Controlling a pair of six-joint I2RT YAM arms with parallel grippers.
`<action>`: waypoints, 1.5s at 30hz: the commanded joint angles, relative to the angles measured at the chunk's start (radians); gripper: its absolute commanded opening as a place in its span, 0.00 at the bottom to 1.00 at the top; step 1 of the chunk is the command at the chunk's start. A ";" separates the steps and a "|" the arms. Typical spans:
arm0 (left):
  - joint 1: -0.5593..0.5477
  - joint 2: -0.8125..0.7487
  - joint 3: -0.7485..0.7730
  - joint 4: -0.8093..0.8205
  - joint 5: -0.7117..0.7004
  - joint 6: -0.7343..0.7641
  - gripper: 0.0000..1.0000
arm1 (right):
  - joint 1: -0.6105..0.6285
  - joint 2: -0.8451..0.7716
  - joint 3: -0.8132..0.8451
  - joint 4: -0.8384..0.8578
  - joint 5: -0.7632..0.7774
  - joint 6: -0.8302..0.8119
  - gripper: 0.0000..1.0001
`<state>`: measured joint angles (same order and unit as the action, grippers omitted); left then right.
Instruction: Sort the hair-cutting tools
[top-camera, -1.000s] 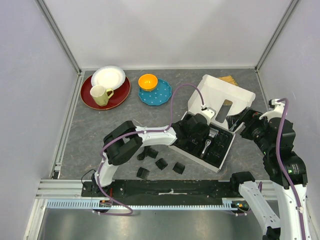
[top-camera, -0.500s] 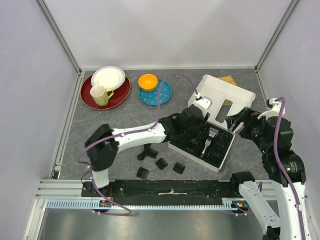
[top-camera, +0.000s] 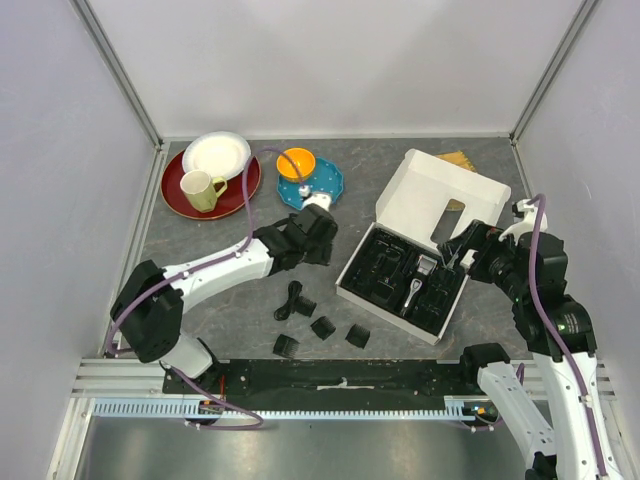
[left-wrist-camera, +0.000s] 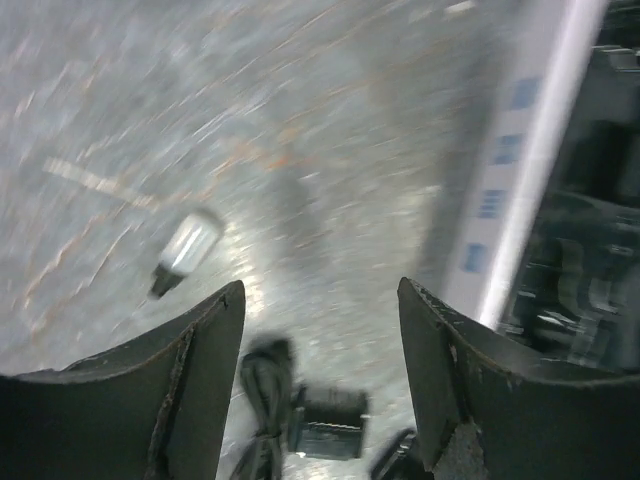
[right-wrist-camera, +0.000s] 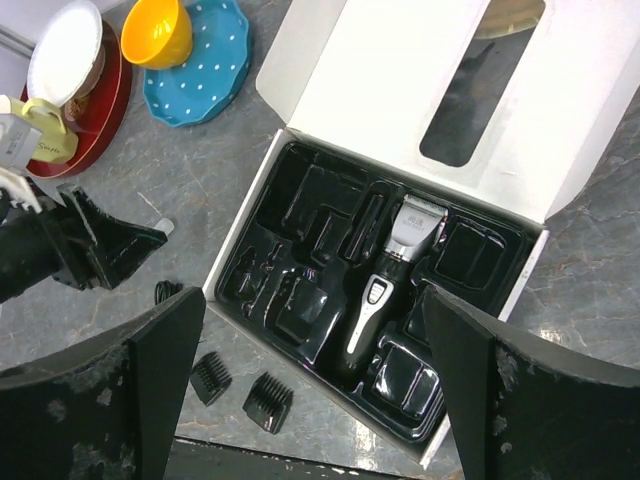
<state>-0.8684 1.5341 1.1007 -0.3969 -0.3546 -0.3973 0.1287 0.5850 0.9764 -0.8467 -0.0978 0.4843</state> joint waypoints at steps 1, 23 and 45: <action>0.144 -0.048 -0.077 -0.109 0.029 -0.266 0.71 | 0.002 -0.001 -0.024 0.069 -0.033 0.010 0.98; 0.270 0.086 -0.128 -0.122 0.042 -1.041 0.76 | 0.002 -0.008 -0.036 0.078 -0.059 0.027 0.98; 0.292 0.233 -0.021 -0.244 -0.096 -1.207 0.75 | 0.002 -0.008 -0.047 0.081 -0.036 0.022 0.98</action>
<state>-0.5842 1.7264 1.0462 -0.6128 -0.4019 -1.5497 0.1287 0.5755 0.9363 -0.8082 -0.1440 0.5045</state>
